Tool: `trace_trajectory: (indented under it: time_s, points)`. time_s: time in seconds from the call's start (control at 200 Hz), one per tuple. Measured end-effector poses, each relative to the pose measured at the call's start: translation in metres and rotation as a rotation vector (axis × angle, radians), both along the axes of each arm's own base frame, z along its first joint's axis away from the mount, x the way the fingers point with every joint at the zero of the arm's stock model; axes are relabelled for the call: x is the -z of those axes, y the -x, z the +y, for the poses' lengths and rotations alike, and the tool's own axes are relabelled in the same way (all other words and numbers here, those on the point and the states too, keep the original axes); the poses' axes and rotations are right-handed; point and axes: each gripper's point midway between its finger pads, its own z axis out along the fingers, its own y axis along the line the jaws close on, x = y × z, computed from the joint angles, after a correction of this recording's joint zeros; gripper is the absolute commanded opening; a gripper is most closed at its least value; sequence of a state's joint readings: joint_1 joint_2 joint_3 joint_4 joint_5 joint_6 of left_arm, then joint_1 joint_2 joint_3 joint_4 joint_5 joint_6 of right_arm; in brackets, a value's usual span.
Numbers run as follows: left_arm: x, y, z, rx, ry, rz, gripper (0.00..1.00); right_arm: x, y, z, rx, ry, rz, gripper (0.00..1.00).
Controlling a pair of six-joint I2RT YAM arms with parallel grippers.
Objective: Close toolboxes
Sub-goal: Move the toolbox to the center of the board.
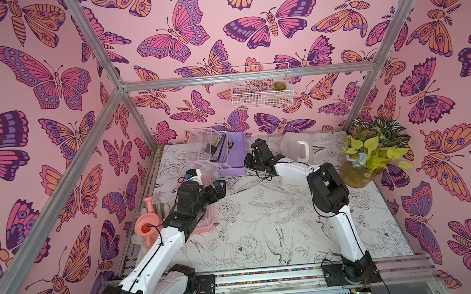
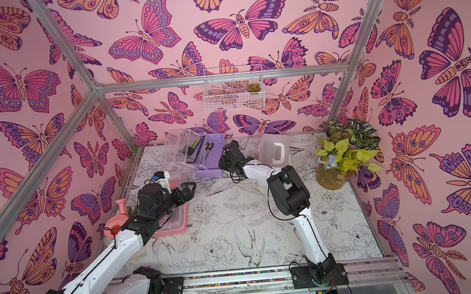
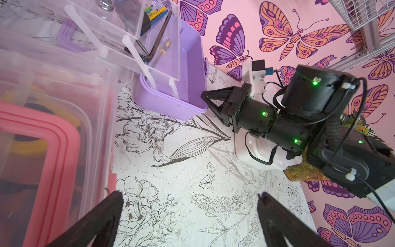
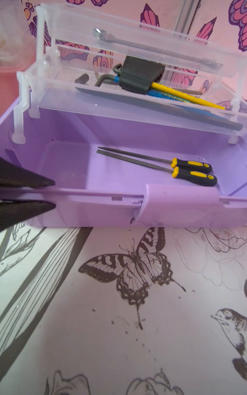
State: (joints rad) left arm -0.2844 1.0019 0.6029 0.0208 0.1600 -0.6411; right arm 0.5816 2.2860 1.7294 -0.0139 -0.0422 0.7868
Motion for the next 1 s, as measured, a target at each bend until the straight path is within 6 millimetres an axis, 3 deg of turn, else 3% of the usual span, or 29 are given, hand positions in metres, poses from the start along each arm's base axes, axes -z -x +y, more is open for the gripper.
trace_trajectory:
  time_s: [0.165,0.696,1.001]
  points:
    - [-0.001,0.0,0.001,-0.006,0.006,-0.001,1.0,0.001,0.011,-0.024,0.011,0.017,0.005,0.06]
    - [0.002,0.002,0.01,-0.062,0.022,0.03,0.99,0.006,0.102,-0.122,0.067,0.155,0.091,0.04]
    - [0.009,0.004,0.006,-0.071,0.079,0.088,0.91,0.007,0.143,-0.179,0.087,0.197,0.124,0.04]
